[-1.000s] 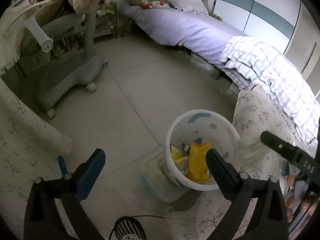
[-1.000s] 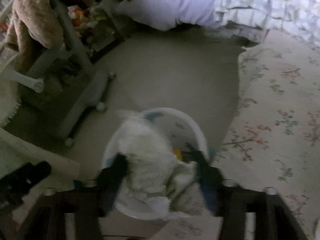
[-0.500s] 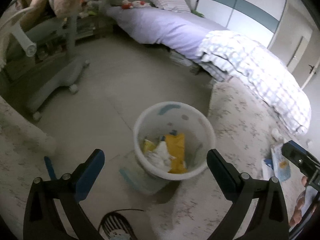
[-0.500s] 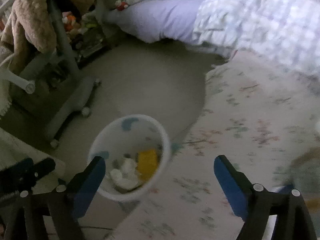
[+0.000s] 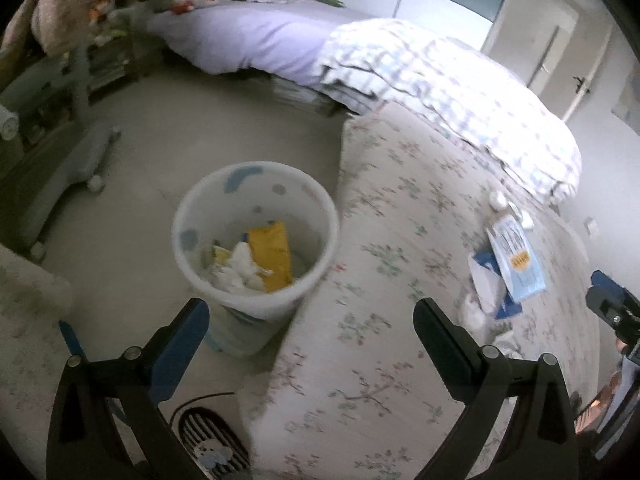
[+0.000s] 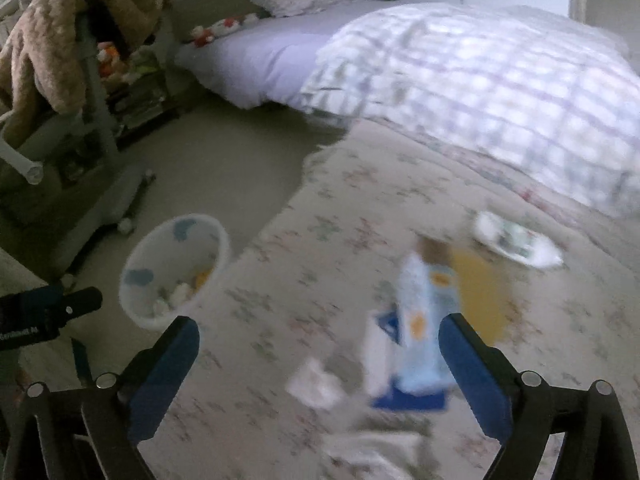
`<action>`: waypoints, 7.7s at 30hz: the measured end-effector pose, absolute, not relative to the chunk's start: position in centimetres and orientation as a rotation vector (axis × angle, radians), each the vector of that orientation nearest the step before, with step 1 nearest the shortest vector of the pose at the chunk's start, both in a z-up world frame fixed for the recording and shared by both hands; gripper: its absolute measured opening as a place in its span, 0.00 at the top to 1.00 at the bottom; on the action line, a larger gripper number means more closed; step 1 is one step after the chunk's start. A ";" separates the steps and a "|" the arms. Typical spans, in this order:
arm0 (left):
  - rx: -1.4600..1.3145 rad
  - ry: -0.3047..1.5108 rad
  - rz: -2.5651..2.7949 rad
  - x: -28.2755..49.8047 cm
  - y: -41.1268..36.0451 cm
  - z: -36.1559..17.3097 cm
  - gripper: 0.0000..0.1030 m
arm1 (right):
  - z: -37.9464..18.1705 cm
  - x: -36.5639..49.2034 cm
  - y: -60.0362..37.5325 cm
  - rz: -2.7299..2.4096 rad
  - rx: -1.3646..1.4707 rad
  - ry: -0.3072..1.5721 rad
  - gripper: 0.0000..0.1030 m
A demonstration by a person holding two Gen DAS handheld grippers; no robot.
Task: Collect trash
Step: 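Grasp the crumpled white tissue with the left gripper while the right gripper grasps the blue milk carton, then carry the tissue and carton over the wastebasket and open both grippers, then grasp the pecan kernels bag with the right gripper while the left gripper grasps the blue tissue box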
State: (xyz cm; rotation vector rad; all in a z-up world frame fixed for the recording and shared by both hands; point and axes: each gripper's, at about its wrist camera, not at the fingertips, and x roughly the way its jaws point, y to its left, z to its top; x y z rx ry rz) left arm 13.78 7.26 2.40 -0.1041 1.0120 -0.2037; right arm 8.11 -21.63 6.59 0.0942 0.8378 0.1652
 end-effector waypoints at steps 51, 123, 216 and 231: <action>-0.067 1.167 -0.511 15.8 -10.7 -5.9 0.73 | -0.7 0.0 -38.6 -0.063 0.535 0.960 0.62; -0.206 1.038 -0.002 17.9 15.9 0.6 0.08 | 1.9 14.9 -12.8 0.395 0.391 0.942 0.62; 0.014 1.123 -0.403 12.9 -10.7 -3.6 0.08 | -3.2 0.4 -29.8 -0.045 0.156 0.865 0.49; 0.083 1.016 -0.362 13.1 -18.9 -5.2 0.08 | -4.3 -1.4 -35.7 -0.118 0.260 0.876 0.49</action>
